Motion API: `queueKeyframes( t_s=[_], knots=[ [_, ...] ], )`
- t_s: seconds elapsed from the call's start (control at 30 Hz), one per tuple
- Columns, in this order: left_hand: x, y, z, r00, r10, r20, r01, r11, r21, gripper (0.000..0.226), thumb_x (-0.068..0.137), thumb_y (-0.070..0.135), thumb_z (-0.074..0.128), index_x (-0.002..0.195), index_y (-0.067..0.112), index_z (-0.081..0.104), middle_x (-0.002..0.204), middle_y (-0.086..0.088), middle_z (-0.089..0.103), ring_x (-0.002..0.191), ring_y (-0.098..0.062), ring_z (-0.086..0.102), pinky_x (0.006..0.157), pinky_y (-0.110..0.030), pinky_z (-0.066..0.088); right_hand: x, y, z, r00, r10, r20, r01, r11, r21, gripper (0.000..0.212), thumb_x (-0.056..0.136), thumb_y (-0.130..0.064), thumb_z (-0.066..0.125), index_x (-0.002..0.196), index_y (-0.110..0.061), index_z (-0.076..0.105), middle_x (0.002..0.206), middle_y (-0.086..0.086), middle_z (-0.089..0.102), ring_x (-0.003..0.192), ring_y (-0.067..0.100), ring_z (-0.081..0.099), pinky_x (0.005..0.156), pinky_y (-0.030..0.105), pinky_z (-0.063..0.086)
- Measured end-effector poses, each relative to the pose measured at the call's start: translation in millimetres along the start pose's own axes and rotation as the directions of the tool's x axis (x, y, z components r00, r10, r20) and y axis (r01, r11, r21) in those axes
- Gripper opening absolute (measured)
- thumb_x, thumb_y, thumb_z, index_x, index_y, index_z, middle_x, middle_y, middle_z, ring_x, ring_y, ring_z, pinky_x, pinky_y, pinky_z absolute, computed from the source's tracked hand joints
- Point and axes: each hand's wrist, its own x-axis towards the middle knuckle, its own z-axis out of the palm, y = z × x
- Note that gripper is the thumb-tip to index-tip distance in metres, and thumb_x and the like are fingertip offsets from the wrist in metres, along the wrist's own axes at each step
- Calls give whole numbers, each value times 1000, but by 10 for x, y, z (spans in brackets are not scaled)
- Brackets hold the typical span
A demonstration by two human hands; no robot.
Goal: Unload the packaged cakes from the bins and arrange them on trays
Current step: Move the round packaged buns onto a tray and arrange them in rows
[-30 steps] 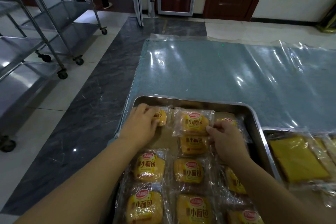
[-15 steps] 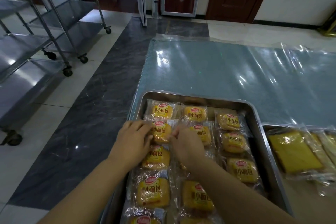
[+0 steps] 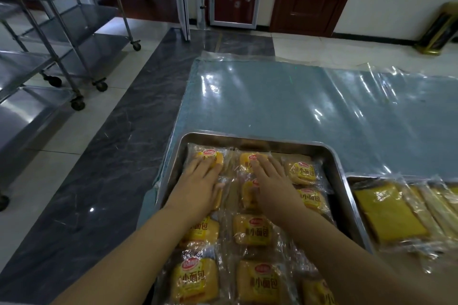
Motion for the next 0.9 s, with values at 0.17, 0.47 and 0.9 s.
queueKeyframes(
  t_s=[0.17,0.47,0.9],
  knots=[
    [130,-45,122,979,-60,193,46,996,79,55,100,39,21,149,25,2,158,3,-10,143,-23,-15,117,-45,5,55,84,136,976,-82,199,101,991,-84,61,99,-31,32,149,-25,-2,156,-2,-17,134,18,-29,109,43,-1],
    [116,-50,166,976,-49,211,40,998,48,55,101,35,22,149,28,-3,156,7,-18,141,-22,-22,114,-48,3,25,42,162,988,10,153,-12,1000,14,57,99,-39,32,148,-31,5,157,-6,-13,141,19,-21,113,49,14],
    [138,175,93,994,35,102,-33,999,-25,50,99,39,29,147,33,17,158,9,1,143,-17,-7,115,-41,14,-245,293,-11,988,108,-113,-96,990,104,49,98,-37,36,145,-30,23,157,-4,14,144,18,-4,112,42,15]
  ],
)
